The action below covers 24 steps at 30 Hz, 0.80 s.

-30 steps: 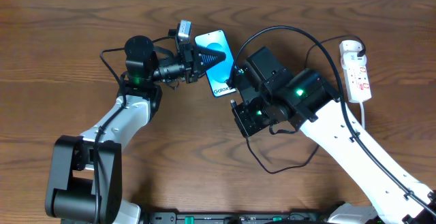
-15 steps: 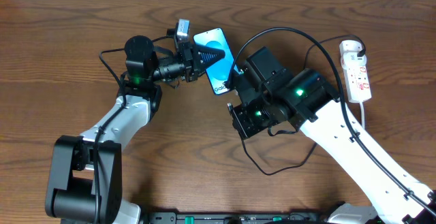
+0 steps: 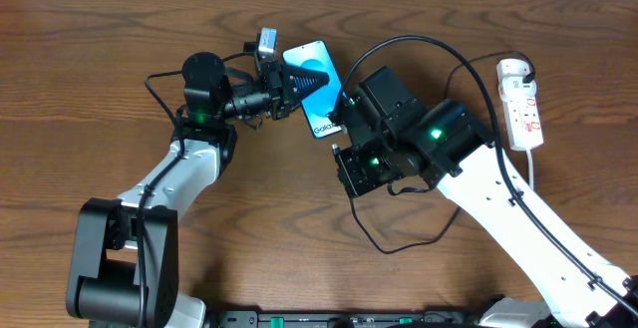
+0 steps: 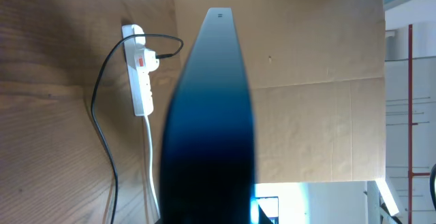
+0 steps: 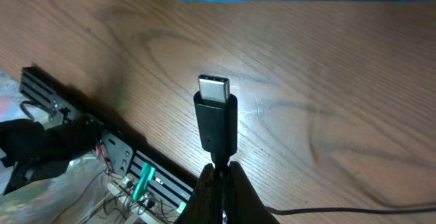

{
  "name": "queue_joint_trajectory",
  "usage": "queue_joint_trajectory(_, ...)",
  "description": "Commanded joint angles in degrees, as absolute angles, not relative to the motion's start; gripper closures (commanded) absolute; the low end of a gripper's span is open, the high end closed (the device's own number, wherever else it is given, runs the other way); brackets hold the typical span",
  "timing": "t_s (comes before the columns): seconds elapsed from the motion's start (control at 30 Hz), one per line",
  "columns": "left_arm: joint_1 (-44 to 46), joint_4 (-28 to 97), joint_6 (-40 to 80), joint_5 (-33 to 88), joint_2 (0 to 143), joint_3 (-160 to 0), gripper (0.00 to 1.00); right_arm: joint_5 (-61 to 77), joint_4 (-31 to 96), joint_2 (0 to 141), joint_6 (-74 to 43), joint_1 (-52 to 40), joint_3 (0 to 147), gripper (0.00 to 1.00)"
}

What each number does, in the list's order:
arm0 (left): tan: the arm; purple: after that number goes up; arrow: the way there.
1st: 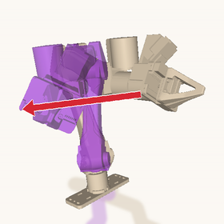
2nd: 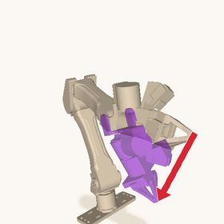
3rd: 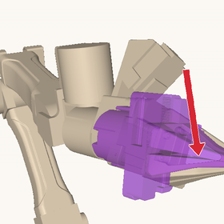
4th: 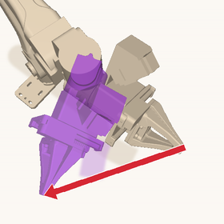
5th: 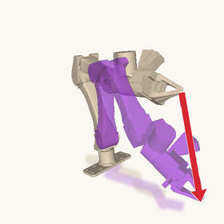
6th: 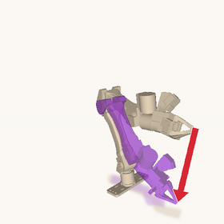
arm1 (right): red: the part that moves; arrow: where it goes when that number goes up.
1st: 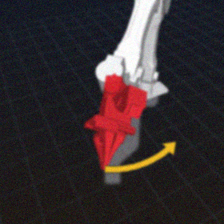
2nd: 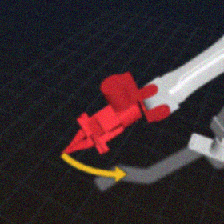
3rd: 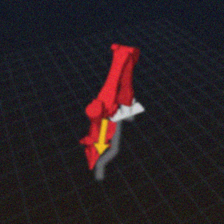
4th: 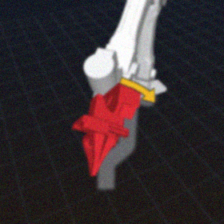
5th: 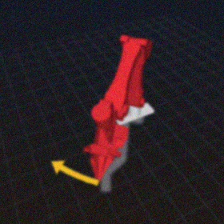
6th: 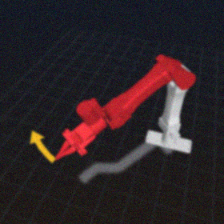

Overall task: Plug charger to phone and switch on socket
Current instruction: 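Align the USB-C plug under the phone's charging port with the right gripper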

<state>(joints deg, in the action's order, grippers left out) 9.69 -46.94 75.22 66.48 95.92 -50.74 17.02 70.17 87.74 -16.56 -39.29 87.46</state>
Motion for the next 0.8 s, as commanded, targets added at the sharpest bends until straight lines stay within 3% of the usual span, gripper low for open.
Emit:
queue_joint_trajectory(0.0,9.61,-47.72,75.75,66.41,95.46,-52.25,0.92,16.01,71.00,88.12,-18.04,-39.68,87.15,0.99)
queue_joint_trajectory(0.77,9.61,-52.01,74.59,72.27,95.46,-52.25,0.93,15.31,68.58,89.49,-18.41,-39.03,87.15,0.99)
